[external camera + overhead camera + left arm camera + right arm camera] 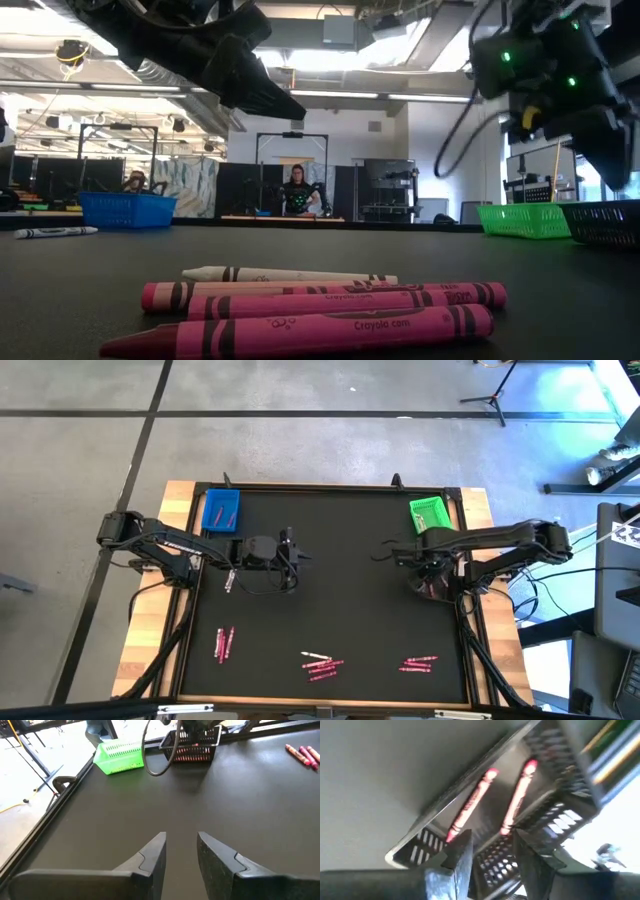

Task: Sort crayons
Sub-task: Put the white crayon into the green bin

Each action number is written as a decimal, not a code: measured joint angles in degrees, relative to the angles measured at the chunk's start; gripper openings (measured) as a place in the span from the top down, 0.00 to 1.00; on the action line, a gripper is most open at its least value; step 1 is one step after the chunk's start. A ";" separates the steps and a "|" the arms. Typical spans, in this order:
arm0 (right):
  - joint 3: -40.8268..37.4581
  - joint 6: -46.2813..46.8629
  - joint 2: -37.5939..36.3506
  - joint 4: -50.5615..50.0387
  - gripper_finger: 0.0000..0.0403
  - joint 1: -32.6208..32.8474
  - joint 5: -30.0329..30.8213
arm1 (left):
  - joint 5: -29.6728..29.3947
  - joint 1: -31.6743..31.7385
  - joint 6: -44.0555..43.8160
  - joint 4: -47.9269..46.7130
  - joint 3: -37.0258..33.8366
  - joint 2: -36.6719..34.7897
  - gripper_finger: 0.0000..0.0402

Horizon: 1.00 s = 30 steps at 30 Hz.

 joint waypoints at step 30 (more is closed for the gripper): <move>-8.83 -60.31 1.57 103.29 0.66 0.00 12.02 | -8.52 0.24 -43.32 -60.74 0.11 -19.53 0.59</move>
